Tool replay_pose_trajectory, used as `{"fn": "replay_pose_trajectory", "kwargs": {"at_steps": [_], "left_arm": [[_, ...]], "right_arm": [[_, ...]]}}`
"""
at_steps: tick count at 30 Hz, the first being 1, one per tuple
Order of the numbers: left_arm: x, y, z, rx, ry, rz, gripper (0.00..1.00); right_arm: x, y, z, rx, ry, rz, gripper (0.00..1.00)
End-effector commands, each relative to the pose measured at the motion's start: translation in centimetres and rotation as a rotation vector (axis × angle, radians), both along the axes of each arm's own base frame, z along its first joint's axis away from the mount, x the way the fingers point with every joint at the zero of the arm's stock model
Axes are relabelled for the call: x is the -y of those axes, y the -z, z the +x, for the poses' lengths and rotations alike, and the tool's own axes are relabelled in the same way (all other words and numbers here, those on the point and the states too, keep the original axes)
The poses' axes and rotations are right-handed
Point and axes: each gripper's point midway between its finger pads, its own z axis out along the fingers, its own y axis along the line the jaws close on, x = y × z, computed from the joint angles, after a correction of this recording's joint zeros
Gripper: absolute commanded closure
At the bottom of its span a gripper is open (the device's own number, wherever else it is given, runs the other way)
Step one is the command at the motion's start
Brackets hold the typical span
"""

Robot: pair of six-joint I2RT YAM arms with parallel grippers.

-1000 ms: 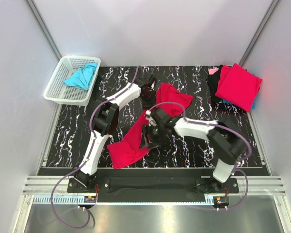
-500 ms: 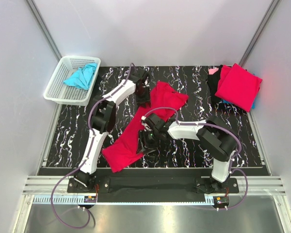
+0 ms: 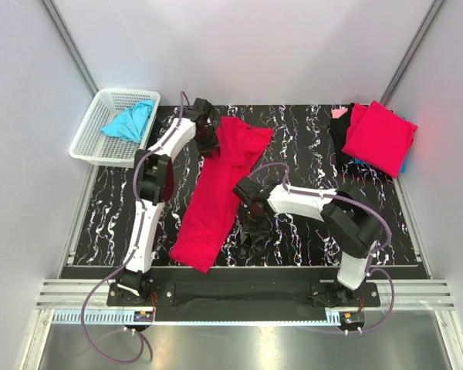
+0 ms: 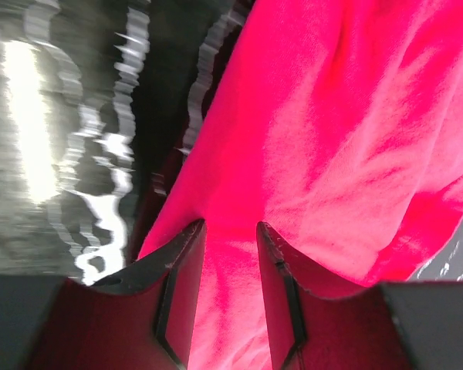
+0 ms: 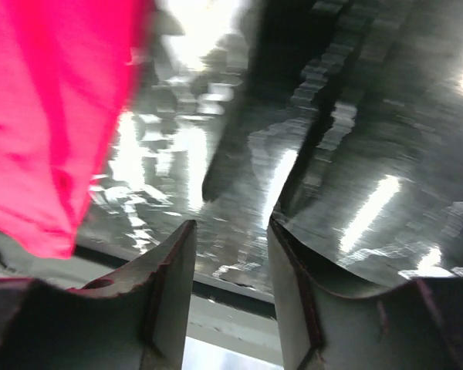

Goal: Fold and stack the t-shirts
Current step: Fold the tshirt

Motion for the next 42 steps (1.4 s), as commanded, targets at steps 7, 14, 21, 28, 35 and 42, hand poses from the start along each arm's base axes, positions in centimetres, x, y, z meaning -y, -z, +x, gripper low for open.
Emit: {"fn": "replay_pose_trajectory", "kwargs": {"at_steps": [7, 14, 21, 28, 35, 42], "left_arm": [[-2.6, 0.7, 2.6, 0.043, -0.102, 0.043, 0.61], [0.1, -1.8, 1.9, 0.091, 0.000, -0.132, 0.64], [1.0, -8.9, 2.6, 0.263, 0.070, -0.191, 0.61], [1.8, -9.2, 2.2, 0.264, 0.130, -0.229, 0.60], [2.4, -6.8, 1.3, 0.207, 0.183, -0.244, 0.60], [2.0, -2.9, 0.5, 0.130, 0.164, -0.171, 0.60]], "right_arm": [[2.3, -3.1, 3.3, 0.136, 0.072, -0.094, 0.55], [-2.4, -8.1, 5.3, 0.214, -0.017, 0.118, 0.53], [-7.9, -7.8, 4.3, 0.117, -0.153, 0.310, 0.50], [-12.8, -4.3, 1.9, -0.007, -0.247, 0.446, 0.52], [-13.9, -2.4, 1.0, -0.043, -0.260, 0.451, 0.54], [-12.7, -1.0, -0.2, -0.071, -0.236, 0.390, 0.55]]}}
